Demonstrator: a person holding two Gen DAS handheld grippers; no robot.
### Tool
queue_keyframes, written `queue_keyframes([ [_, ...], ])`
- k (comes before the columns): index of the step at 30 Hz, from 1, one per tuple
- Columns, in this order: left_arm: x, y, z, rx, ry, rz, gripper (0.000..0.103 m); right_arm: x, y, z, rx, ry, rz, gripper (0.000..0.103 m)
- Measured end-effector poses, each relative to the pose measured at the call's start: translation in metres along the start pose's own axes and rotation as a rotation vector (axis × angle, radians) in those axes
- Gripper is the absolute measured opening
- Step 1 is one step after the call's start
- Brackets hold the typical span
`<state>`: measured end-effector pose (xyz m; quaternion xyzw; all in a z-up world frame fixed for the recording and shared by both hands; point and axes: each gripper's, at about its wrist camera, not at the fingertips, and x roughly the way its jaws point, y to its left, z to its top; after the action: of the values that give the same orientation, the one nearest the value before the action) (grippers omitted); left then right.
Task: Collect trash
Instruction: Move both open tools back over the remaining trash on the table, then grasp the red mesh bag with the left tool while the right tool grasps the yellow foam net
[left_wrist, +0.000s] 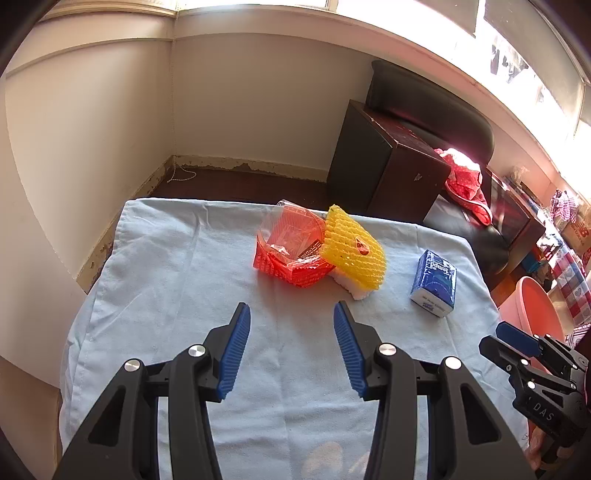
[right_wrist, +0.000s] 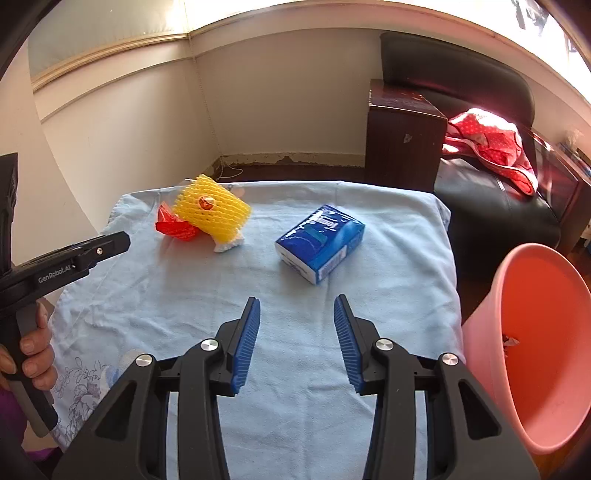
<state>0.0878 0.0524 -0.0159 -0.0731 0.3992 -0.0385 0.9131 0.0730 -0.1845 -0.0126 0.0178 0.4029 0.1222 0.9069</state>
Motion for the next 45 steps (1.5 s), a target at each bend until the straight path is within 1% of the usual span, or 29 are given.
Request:
queue_keyframes([
  [2, 0.009, 0.005, 0.006, -0.039, 0.026, -0.017, 0.046, 0.006, 0.01, 0.006, -0.022, 0.004, 0.022, 0.042],
  [7, 0.035, 0.019, 0.022, -0.192, 0.085, -0.072, 0.046, 0.021, 0.029, 0.022, -0.091, -0.006, 0.061, 0.042],
  [9, 0.046, 0.025, 0.025, -0.258, 0.11, -0.107, 0.046, 0.028, 0.036, 0.028, -0.12, -0.014, 0.07, 0.042],
  [10, 0.05, 0.025, 0.026, -0.27, 0.115, -0.116, 0.046, 0.032, 0.04, 0.031, -0.137, -0.016, 0.072, 0.042],
  [13, 0.061, 0.022, 0.029, -0.247, 0.117, -0.088, 0.045, 0.046, 0.049, 0.04, -0.187, -0.02, 0.075, 0.042],
  [14, 0.063, 0.025, 0.03, -0.263, 0.118, -0.088, 0.045, 0.051, 0.052, 0.042, -0.199, -0.019, 0.075, 0.042],
  [16, 0.062, 0.036, 0.036, -0.326, 0.091, -0.098, 0.044, 0.059, 0.057, 0.047, -0.213, -0.017, 0.09, 0.042],
  [18, 0.061, 0.047, 0.046, -0.354, 0.055, -0.079, 0.044, 0.063, 0.061, 0.052, -0.229, -0.022, 0.105, 0.042],
  [19, 0.063, 0.05, 0.052, -0.349, 0.05, -0.066, 0.044, 0.065, 0.063, 0.055, -0.237, -0.026, 0.113, 0.042],
  [21, 0.071, 0.053, 0.063, -0.327, 0.066, -0.054, 0.045, 0.068, 0.066, 0.059, -0.25, -0.033, 0.122, 0.042],
  [24, 0.09, 0.053, 0.073, -0.295, 0.112, -0.075, 0.045, 0.075, 0.068, 0.069, -0.261, -0.038, 0.122, 0.042],
  [26, 0.105, 0.052, 0.074, -0.288, 0.154, -0.107, 0.045, 0.079, 0.07, 0.073, -0.267, -0.041, 0.14, 0.042],
  [28, 0.116, 0.052, 0.072, -0.288, 0.174, -0.112, 0.044, 0.081, 0.074, 0.076, -0.286, -0.041, 0.157, 0.043],
  [29, 0.12, 0.051, 0.07, -0.282, 0.182, -0.118, 0.038, 0.083, 0.075, 0.076, -0.298, -0.04, 0.161, 0.045],
  [30, 0.123, 0.05, 0.068, -0.276, 0.189, -0.124, 0.023, 0.086, 0.076, 0.077, -0.309, -0.037, 0.163, 0.048],
  [32, 0.128, 0.05, 0.063, -0.277, 0.206, -0.13, 0.009, 0.091, 0.075, 0.078, -0.314, -0.025, 0.166, 0.049],
  [33, 0.127, 0.051, 0.061, -0.281, 0.202, -0.129, 0.005, 0.094, 0.074, 0.078, -0.315, -0.015, 0.168, 0.049],
  [39, 0.111, 0.053, 0.054, -0.257, 0.154, -0.1, 0.003, 0.113, 0.071, 0.082, -0.299, 0.02, 0.175, 0.049],
  [43, 0.093, 0.054, 0.049, -0.228, 0.119, -0.091, 0.002, 0.102, 0.057, 0.095, -0.253, -0.016, 0.223, 0.049],
  [45, 0.086, 0.055, 0.047, -0.217, 0.105, -0.091, 0.002, 0.098, 0.046, 0.104, -0.226, -0.029, 0.228, 0.049],
])
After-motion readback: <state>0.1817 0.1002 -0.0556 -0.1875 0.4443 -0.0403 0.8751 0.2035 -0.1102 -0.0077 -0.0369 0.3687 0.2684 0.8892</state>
